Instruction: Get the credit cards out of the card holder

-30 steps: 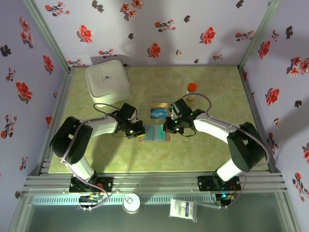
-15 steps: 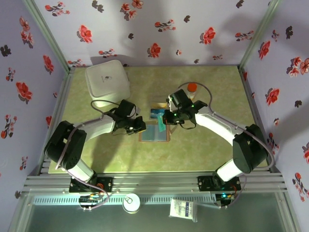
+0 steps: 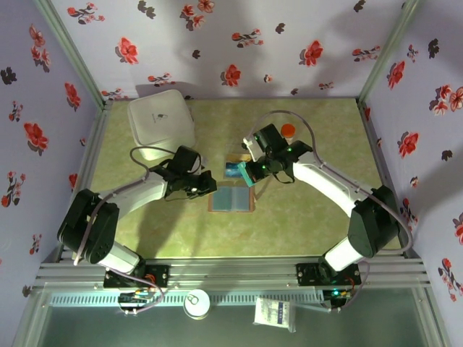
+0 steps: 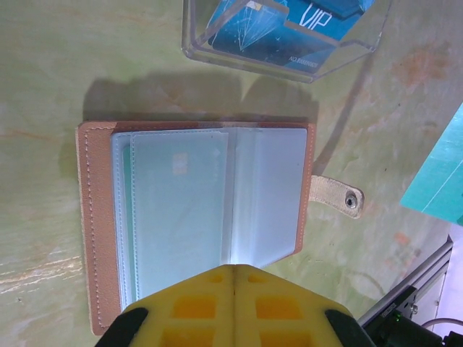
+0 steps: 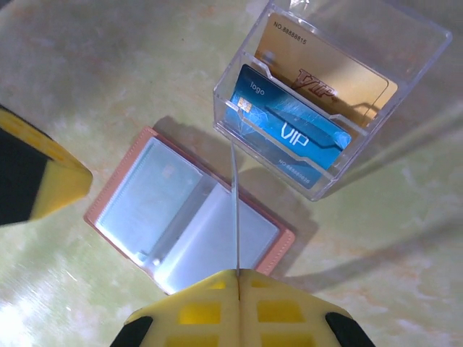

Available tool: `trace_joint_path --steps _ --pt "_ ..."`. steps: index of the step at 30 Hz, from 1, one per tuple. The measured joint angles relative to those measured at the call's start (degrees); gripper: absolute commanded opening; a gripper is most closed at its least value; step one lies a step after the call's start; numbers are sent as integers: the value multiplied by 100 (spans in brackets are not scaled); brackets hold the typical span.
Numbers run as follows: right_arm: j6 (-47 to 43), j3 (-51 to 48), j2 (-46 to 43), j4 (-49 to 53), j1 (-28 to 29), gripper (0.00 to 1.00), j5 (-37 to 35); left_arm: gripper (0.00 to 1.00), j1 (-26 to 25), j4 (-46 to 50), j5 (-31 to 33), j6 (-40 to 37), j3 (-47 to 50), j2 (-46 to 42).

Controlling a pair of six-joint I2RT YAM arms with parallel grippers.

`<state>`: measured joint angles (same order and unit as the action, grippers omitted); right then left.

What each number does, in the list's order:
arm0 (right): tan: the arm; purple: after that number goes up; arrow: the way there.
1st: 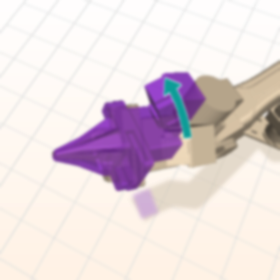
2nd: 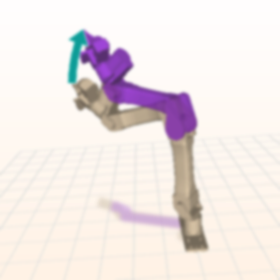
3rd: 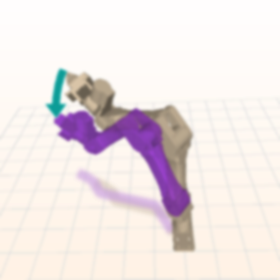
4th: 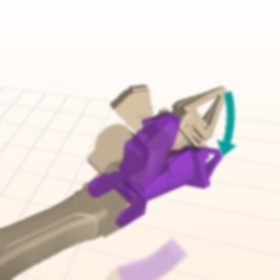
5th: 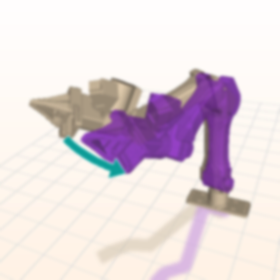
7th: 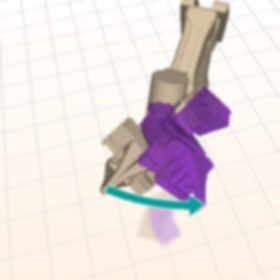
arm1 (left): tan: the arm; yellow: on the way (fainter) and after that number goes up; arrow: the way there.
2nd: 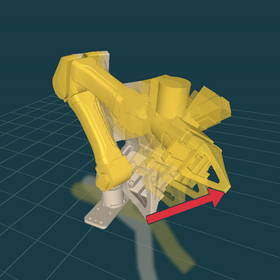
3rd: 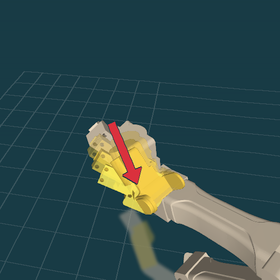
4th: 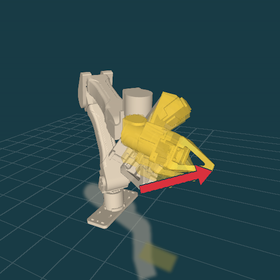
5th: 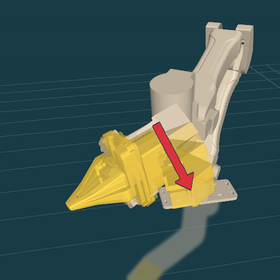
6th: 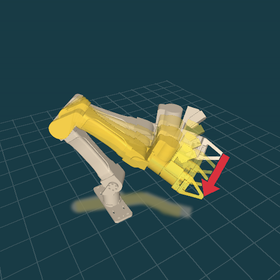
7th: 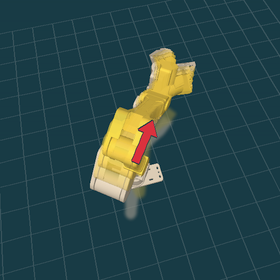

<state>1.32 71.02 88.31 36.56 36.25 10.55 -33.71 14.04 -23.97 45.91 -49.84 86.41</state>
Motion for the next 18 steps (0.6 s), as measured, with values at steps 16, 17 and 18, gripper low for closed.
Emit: trace_joint_path --steps 16,17,18 --pt "-3320 1349 929 979 -129 0 -496 3 35 -326 -9 4 33 326" --pt "-3473 1526 1073 1043 -155 0 -507 3 35 -319 -9 2 33 382" --pt "-3615 1714 1220 1126 -179 0 -518 2 35 -302 -7 2 33 422"
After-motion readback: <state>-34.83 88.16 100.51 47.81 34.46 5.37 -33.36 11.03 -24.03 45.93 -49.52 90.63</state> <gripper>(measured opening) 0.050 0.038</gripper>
